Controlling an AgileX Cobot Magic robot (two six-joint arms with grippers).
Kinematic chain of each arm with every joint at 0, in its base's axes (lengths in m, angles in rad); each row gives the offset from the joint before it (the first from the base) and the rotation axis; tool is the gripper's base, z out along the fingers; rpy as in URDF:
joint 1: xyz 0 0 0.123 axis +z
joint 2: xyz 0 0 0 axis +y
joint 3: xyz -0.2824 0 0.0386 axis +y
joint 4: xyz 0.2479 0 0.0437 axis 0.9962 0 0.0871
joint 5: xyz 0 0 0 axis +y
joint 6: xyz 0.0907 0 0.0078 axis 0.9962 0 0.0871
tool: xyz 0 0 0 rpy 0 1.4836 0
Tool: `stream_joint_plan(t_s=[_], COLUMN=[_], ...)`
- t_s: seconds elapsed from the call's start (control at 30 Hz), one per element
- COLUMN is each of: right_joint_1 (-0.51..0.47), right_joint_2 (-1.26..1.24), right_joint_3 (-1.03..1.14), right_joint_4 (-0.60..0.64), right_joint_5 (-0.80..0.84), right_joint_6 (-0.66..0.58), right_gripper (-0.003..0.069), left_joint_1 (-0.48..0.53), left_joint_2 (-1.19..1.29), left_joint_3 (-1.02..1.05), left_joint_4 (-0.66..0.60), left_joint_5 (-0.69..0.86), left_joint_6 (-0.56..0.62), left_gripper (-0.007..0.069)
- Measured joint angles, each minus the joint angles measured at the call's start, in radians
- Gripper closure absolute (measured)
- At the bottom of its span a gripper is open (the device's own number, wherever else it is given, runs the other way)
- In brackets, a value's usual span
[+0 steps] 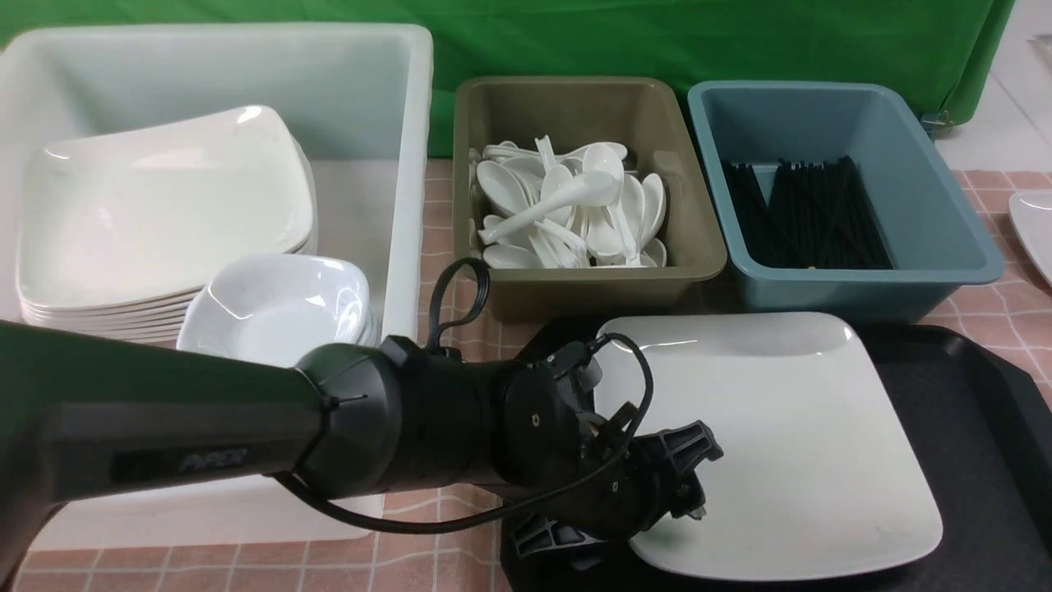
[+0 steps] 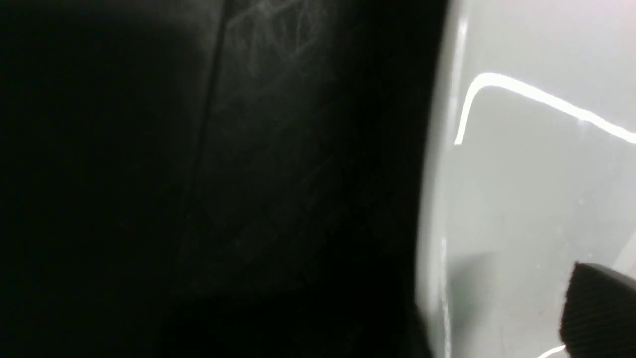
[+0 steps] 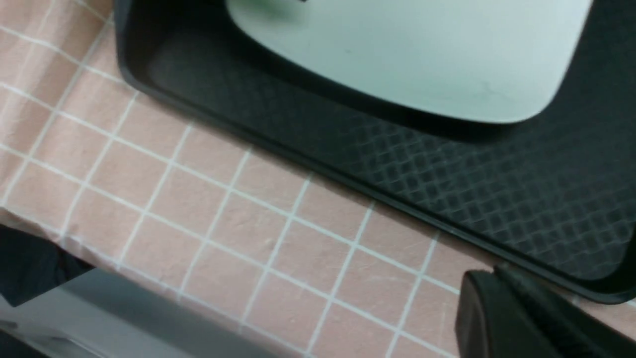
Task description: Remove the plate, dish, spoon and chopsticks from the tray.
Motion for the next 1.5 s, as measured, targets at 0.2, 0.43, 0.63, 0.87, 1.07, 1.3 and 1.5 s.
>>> stream_joint_plan(t_s=[0.2, 0.43, 0.63, 0.87, 1.07, 1.3, 1.5], right_joint_1=[0.000, 0.000, 0.000, 0.000, 0.000, 0.000, 0.000], right_joint_2=[0.000, 0.000, 0.000, 0.000, 0.000, 0.000, 0.000], right_joint_3=[0.000, 0.000, -0.003, -0.007, -0.007, -0.007, -0.007], right_joint_4=[0.012, 0.006, -0.040, -0.065, -0.072, -0.090, -0.092], right_joint_5=[0.000, -0.002, -0.003, -0.004, -0.008, -0.013, -0.051], right_joint_6=[0.000, -0.003, -0.004, -0.005, -0.005, -0.005, -0.005], right_gripper=[0.0611, 0.0608, 0.0608, 0.0608, 0.0607, 0.0607, 0.0607], left_joint_1=[0.000, 0.002, 0.002, 0.006, 0.112, 0.408, 0.826], left_joint_2=[0.011, -0.018, -0.161, -0.321, -0.474, -0.678, -0.823], left_joint_3=[0.000, 0.007, 0.016, 0.025, 0.025, 0.025, 0.024], left_joint_4=[-0.003, -0.033, -0.004, 0.018, 0.044, 0.051, 0.055], left_joint_5=[-0.002, 0.025, 0.043, 0.027, 0.023, 0.098, 0.279], left_joint_6=[0.005, 0.086, 0.185, 0.208, 0.213, 0.261, 0.341], left_gripper=[0.0472, 0.0533, 0.0601, 0.0603, 0.0603, 0.0603, 0.0603])
